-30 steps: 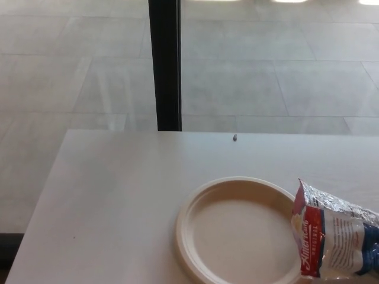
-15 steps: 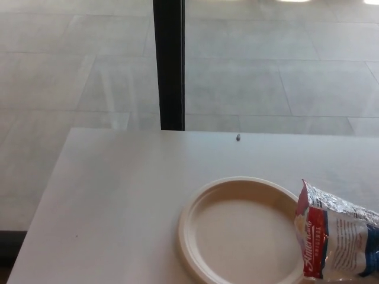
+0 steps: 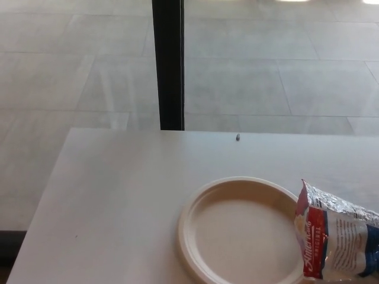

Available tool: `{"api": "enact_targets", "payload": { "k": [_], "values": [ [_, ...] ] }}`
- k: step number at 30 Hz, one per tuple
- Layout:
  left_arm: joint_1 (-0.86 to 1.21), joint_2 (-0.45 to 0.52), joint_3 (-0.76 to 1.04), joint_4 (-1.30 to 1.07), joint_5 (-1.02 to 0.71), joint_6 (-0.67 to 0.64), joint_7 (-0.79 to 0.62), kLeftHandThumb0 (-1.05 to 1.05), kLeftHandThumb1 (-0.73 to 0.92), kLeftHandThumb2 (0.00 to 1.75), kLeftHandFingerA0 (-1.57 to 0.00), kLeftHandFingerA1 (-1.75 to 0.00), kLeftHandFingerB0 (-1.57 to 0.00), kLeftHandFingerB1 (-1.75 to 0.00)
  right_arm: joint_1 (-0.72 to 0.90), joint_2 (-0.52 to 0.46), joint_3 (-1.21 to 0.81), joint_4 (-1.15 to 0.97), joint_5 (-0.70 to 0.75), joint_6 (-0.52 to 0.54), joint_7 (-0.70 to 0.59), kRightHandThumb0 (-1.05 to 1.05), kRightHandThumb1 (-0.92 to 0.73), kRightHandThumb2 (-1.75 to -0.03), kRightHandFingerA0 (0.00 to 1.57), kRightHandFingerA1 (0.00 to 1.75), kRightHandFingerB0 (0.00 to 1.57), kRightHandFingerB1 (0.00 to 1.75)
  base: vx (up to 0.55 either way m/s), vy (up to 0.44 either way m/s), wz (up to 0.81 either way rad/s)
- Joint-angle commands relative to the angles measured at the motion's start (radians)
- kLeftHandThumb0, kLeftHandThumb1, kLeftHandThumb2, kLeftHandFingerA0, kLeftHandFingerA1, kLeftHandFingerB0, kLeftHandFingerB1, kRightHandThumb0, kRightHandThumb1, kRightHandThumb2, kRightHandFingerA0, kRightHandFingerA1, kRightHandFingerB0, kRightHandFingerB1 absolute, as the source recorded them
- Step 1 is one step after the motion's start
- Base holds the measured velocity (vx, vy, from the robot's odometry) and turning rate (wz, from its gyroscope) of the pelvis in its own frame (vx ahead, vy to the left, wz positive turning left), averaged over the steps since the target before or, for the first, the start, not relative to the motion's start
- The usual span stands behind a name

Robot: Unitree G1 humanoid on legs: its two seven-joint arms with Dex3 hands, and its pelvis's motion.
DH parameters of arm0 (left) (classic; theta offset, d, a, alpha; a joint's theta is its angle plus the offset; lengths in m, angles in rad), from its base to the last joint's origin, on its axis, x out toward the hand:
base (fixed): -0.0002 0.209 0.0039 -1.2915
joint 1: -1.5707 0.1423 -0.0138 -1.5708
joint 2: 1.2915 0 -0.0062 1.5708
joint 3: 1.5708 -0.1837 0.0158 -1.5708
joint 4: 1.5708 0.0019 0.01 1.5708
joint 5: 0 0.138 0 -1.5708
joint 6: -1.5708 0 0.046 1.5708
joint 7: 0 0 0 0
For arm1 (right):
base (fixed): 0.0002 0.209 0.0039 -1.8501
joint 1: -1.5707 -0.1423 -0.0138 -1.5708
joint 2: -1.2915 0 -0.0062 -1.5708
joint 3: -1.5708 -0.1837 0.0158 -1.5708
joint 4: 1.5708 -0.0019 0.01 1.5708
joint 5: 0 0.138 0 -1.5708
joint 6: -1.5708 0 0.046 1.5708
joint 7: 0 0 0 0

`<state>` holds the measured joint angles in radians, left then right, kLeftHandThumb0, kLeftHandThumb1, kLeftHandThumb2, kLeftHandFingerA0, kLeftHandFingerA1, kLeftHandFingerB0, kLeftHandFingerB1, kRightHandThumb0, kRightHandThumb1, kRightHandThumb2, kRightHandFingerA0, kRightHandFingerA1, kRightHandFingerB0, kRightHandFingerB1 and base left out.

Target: The robot uses its right hand to pick up a bag of sunflower seeds kept in the middle of the desk and tilts it over a plate kept next to it to pour out a few seeds and then puts the bag of seeds back on the desk

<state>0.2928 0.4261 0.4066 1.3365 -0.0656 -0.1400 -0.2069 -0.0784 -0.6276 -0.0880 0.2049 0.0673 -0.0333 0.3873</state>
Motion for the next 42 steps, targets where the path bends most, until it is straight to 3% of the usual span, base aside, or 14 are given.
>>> {"api": "enact_targets", "payload": {
  "k": [1, 2, 6, 7, 11, 12, 15, 16, 17, 21, 22, 24, 26, 42],
  "values": [
    [0.003, 0.011, 0.017, -0.001, -0.026, -0.018, -0.012, -0.78, 0.61, 0.96, -0.57, -0.61, -0.34, -0.50, -0.027, -0.004, 0.006, 0.023, -0.041, -0.003, 0.005, -0.87, -0.52, -0.94, 0.00, 0.10, 0.00, 0.18, 0.00, 0.000, 0.00],
    [0.003, 0.010, 0.019, -0.002, -0.028, -0.017, -0.015, -0.73, 0.73, 0.62, -0.59, -0.48, -0.37, -0.37, -0.026, 0.000, 0.007, 0.021, -0.044, -0.003, 0.003, -0.84, -0.50, -0.94, 0.00, 0.13, 0.00, 0.21, 0.00, 0.000, 0.00],
    [0.005, 0.009, 0.022, -0.002, -0.031, -0.022, -0.025, -0.74, 0.74, 0.63, -0.59, -0.48, -0.39, -0.37, -0.026, 0.003, 0.015, 0.042, -0.065, -0.028, -0.001, -0.89, -0.53, -0.94, 0.00, 0.09, 0.00, 0.17, 0.00, 0.000, 0.00],
    [0.001, 0.007, 0.021, 0.001, -0.029, -0.021, -0.021, -0.72, 0.59, 0.96, -0.52, -0.59, -0.33, -0.49, -0.025, 0.003, 0.017, 0.045, -0.065, -0.025, 0.005, -0.95, -0.56, -0.94, 0.00, 0.02, 0.00, 0.13, 0.00, 0.000, 0.00],
    [0.003, 0.005, 0.012, 0.002, -0.021, -0.032, -0.012, -0.72, 0.76, 0.64, -0.58, -0.46, -0.39, -0.36, -0.016, -0.007, 0.035, 0.048, -0.082, -0.037, 0.020, -1.00, -0.59, -0.94, 0.00, 0.00, 0.00, 0.07, 0.00, 0.000, 0.00],
    [0.002, 0.000, 0.029, 0.002, -0.040, -0.022, -0.014, -0.72, 0.59, 0.97, -0.54, -0.61, -0.31, -0.49, -0.018, -0.012, 0.045, 0.054, -0.093, -0.041, 0.024, -0.98, -0.57, -0.94, 0.00, 0.00, 0.00, 0.08, 0.00, 0.000, 0.00],
    [0.003, 0.000, 0.028, 0.001, -0.037, -0.024, -0.011, -0.74, 0.74, 0.63, -0.62, -0.50, -0.41, -0.37, -0.020, -0.014, 0.051, 0.061, -0.097, -0.047, 0.030, -0.98, -0.57, -0.93, 0.00, 0.00, 0.00, 0.08, 0.00, 0.000, 0.00],
    [-0.001, 0.001, 0.028, 0.004, -0.035, -0.019, -0.010, -0.74, 0.59, 0.98, -0.57, -0.61, -0.34, -0.50, -0.020, -0.015, 0.054, 0.067, -0.094, -0.056, 0.040, -0.98, -0.57, -0.92, 0.00, 0.00, 0.00, 0.06, 0.00, 0.000, 0.00],
    [0.001, 0.000, 0.027, 0.003, -0.034, -0.026, -0.007, -0.73, 0.74, 0.64, -0.64, -0.50, -0.42, -0.37, -0.026, -0.019, 0.067, 0.088, -0.106, -0.080, 0.048, -0.99, -0.57, -0.93, 0.00, 0.00, 0.00, 0.06, 0.00, 0.000, 0.00],
    [0.002, 0.001, 0.023, 0.001, -0.031, -0.031, -0.005, -0.73, 0.59, 0.97, -0.51, -0.59, -0.37, -0.51, -0.036, -0.028, 0.087, 0.118, -0.132, -0.108, 0.052, -0.92, -0.53, -0.92, 0.00, 0.06, 0.00, 0.13, 0.00, 0.000, 0.00],
    [0.003, 0.001, 0.026, 0.001, -0.033, -0.033, -0.006, -0.73, 0.75, 0.63, -0.61, -0.49, -0.43, -0.38, -0.040, -0.033, 0.098, 0.131, -0.148, -0.126, 0.053, -0.92, -0.53, -0.92, 0.00, 0.08, 0.00, 0.13, 0.00, 0.000, 0.00],
    [-0.004, -0.003, 0.031, 0.002, -0.040, -0.028, 0.001, -0.71, 0.59, 0.96, -0.54, -0.61, -0.40, -0.52, -0.051, -0.038, 0.113, 0.147, -0.167, -0.147, 0.052, -0.81, -0.46, -0.89, 0.00, 0.15, 0.00, 0.20, 0.00, 0.000, 0.00],
    [-0.005, -0.005, 0.031, 0.003, -0.036, -0.032, 0.004, -0.72, 0.75, 0.63, -0.61, -0.47, -0.46, -0.38, -0.057, -0.049, 0.147, 0.161, -0.218, -0.171, 0.037, -0.79, -0.43, -0.90, 0.00, 0.17, 0.00, 0.22, 0.00, 0.000, 0.00],
    [-0.015, -0.014, 0.039, 0.008, -0.042, -0.030, 0.018, -0.74, 0.75, 0.63, -0.65, -0.47, -0.49, -0.38, -0.088, -0.073, 0.347, 0.175, -0.469, -0.174, -0.068, -0.66, -0.38, -0.84, 0.00, 0.23, 0.00, 0.26, 0.00, 0.000, 0.00]
  ]
}}
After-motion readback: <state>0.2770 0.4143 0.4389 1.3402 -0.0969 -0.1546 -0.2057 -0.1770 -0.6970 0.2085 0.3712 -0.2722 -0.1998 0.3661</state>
